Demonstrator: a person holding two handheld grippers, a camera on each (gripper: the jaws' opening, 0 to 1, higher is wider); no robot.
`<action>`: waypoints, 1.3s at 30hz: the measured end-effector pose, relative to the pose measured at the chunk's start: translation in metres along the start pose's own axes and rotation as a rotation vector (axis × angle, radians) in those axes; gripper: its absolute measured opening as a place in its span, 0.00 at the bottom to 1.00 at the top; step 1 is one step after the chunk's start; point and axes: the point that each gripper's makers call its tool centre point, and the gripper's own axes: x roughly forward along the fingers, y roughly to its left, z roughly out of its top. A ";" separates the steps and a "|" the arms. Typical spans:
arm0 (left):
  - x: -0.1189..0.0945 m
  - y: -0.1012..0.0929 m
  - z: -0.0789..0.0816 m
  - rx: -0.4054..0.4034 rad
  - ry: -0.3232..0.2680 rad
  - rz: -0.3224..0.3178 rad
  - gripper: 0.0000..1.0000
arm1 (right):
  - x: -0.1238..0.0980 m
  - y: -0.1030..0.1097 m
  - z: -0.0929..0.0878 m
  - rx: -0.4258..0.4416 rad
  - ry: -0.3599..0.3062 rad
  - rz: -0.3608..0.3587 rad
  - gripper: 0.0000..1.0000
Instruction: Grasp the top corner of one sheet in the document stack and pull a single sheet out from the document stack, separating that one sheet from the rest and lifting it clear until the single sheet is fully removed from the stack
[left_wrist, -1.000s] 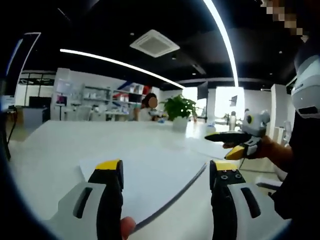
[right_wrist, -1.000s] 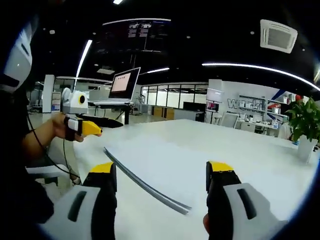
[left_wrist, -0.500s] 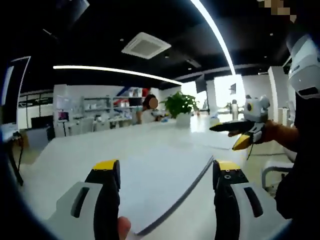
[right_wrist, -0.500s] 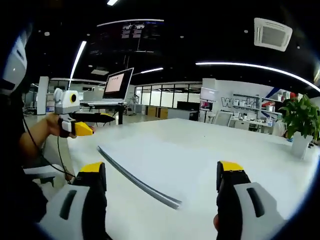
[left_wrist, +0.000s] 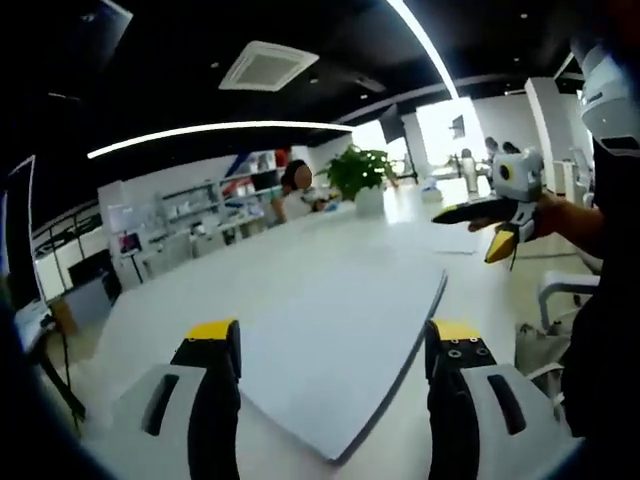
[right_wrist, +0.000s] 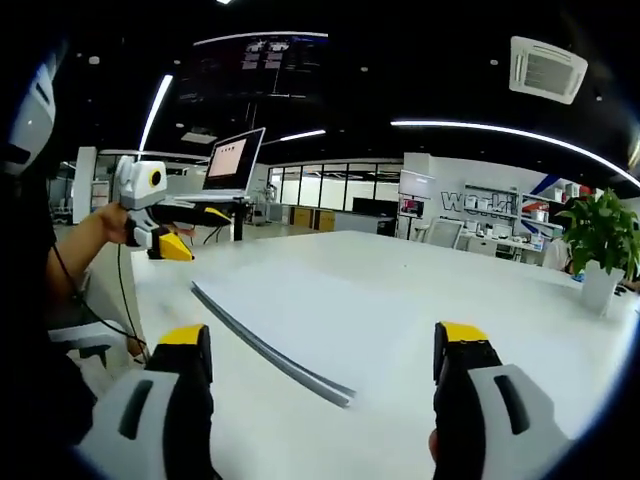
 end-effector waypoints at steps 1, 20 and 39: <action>0.001 -0.002 -0.001 0.022 0.014 -0.014 0.71 | 0.000 0.000 0.001 0.003 -0.003 0.002 0.89; 0.031 -0.037 -0.017 0.209 0.167 -0.168 0.55 | -0.004 -0.008 -0.011 0.036 0.017 -0.028 0.82; 0.055 -0.061 -0.061 0.278 0.315 -0.266 0.30 | -0.006 -0.017 -0.017 0.044 0.029 -0.051 0.80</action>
